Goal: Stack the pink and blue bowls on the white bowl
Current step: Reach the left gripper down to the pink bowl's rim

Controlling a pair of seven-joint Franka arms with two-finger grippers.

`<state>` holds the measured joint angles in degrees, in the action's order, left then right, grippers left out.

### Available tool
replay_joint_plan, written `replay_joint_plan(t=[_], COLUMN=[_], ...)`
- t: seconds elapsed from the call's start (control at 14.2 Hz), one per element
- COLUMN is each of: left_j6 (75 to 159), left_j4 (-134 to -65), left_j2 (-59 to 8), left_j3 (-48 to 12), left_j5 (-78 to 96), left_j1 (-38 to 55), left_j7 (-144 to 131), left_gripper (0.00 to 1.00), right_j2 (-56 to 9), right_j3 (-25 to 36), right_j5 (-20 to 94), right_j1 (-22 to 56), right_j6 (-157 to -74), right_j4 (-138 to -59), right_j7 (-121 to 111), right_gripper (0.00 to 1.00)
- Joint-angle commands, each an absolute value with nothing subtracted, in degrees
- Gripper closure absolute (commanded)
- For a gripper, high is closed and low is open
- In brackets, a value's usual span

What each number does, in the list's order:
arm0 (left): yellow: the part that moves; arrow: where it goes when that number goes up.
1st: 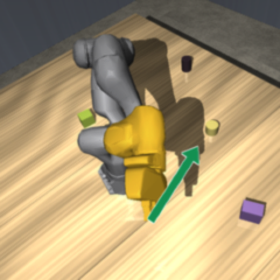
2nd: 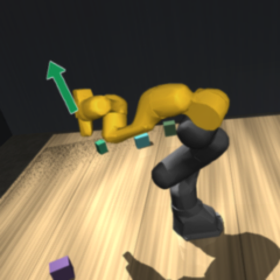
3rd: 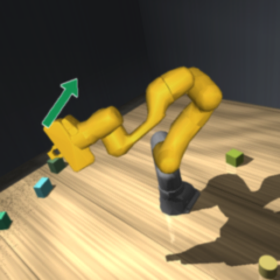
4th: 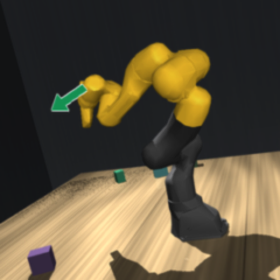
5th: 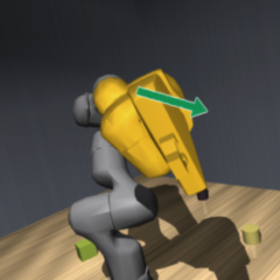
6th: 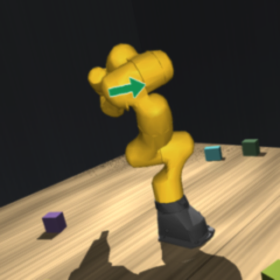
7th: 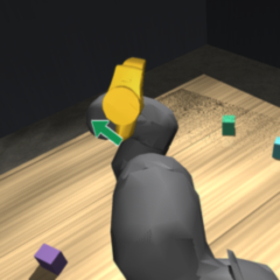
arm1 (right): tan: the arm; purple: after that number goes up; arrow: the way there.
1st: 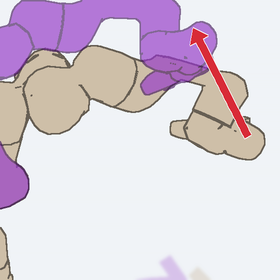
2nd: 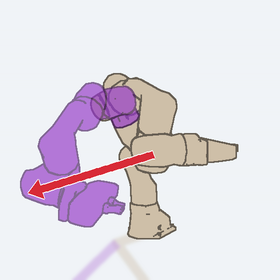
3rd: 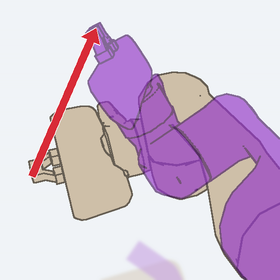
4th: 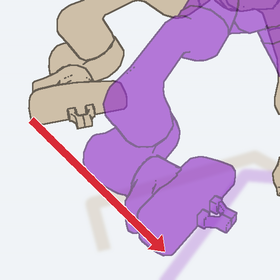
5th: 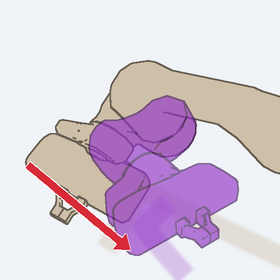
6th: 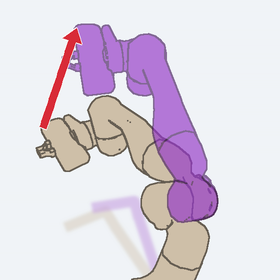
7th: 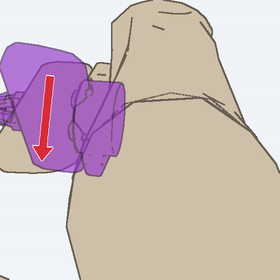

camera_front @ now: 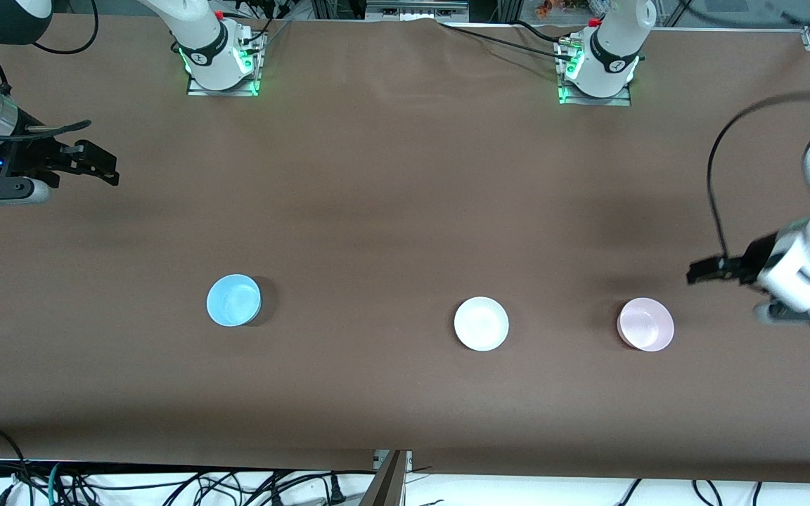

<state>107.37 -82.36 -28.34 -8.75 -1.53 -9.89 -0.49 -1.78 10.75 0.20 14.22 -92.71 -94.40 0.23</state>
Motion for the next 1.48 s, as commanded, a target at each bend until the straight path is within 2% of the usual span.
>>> replay_joint_plan(t=[0.0, 0.42, 1.06, 1.41], left_j6=[112.4, 122.1, 122.3, 127.1], left_j4=[-80.1, -80.2, -84.1, -88.6], left_j2=[-35.3, -43.4, -43.9, -43.4], left_j3=[-9.1, -9.1, -9.1, -9.1], left_j5=[-5.3, -5.2, -5.4, -5.5], left_j1=[-10.2, -14.5, -14.5, -14.9], left_j7=[0.5, 0.6, 0.5, 0.6], left_gripper=[0.0, 0.0, 0.0, 0.0], right_j2=[-1.6, -1.6, -1.6, -1.6], right_j3=[10.7, 11.2, 11.2, 11.2], right_j5=[1.3, 2.0, 2.6, 2.7], right_j1=[13.9, 14.1, 14.1, 14.1], right_j6=[-91.8, -91.8, -91.8, -91.8], right_j4=[-94.0, -94.0, -93.9, -93.9], right_j7=[0.3, 0.7, 0.8, 0.8], right_gripper=[0.0, 0.0, 0.0, 0.0])
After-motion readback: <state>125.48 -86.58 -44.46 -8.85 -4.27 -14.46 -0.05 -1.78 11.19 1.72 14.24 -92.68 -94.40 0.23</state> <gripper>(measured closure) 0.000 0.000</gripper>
